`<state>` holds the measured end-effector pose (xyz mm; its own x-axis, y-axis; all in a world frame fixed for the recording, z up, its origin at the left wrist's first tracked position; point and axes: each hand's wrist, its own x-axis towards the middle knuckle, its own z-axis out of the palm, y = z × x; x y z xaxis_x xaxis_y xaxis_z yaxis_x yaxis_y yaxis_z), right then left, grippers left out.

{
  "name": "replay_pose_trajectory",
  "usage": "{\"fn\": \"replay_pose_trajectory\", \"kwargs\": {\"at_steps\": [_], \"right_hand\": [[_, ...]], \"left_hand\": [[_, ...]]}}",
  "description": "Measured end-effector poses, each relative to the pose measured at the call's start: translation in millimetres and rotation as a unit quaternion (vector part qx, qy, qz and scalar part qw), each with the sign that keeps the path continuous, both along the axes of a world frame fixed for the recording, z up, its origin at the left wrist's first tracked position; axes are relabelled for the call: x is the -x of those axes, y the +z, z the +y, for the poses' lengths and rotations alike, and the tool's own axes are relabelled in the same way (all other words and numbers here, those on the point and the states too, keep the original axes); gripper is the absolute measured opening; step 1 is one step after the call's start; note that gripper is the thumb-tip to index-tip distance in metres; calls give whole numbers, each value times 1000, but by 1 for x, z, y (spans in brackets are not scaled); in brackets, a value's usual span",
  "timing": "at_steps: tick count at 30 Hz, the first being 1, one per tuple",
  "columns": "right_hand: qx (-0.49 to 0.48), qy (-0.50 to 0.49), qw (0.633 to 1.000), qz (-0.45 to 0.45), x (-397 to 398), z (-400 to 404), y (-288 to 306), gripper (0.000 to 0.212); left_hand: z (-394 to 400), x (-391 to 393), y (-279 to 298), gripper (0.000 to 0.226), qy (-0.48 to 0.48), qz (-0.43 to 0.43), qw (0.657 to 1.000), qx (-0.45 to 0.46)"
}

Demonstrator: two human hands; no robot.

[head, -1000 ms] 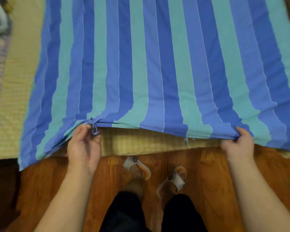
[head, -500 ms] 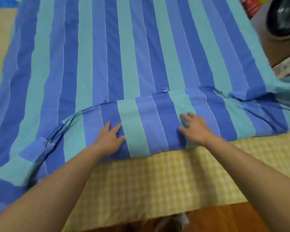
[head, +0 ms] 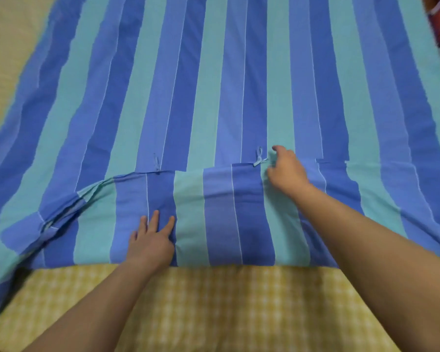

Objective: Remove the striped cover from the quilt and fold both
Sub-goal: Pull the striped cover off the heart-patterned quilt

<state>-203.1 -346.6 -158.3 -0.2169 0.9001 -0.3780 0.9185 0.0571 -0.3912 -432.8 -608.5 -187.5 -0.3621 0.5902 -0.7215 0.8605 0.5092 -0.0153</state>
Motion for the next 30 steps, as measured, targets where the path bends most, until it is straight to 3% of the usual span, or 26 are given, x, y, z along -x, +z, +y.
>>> {"fn": "replay_pose_trajectory", "kwargs": {"at_steps": [3,5,6,8,10,12,14,17,21,24,30], "right_hand": [[167,-99,975,106,12,20,-18,53],[194,-153,945,214,12,5,-16,31],[170,-165,935,263,8,-9,-10,23],[128,-167,911,356,-5,-44,13,26],[123,-157,889,412,-21,-77,37,31],[138,-147,877,435,-38,-106,56,32],[157,-145,864,456,-51,-124,69,38],[196,-185,811,519,-63,-132,81,37],[195,-234,785,540,-73,-133,84,26],[217,-252,767,548,-77,-137,81,36],[253,-219,767,548,-83,-139,87,16]], "left_hand": [[3,-11,8,70,36,11,999,6],[11,-21,21,65,85,-13,996,-20],[16,-28,29,59,116,-37,990,-75],[25,-48,51,45,173,-89,950,-245],[37,-75,76,43,159,-105,892,-410],[52,-104,97,44,133,-143,852,-485],[67,-126,110,46,123,-211,840,-485],[82,-149,110,40,90,-248,856,-444],[81,-160,104,16,171,-331,831,-412],[74,-165,106,14,195,-324,823,-422],[66,-166,116,8,148,-299,828,-450]]}}
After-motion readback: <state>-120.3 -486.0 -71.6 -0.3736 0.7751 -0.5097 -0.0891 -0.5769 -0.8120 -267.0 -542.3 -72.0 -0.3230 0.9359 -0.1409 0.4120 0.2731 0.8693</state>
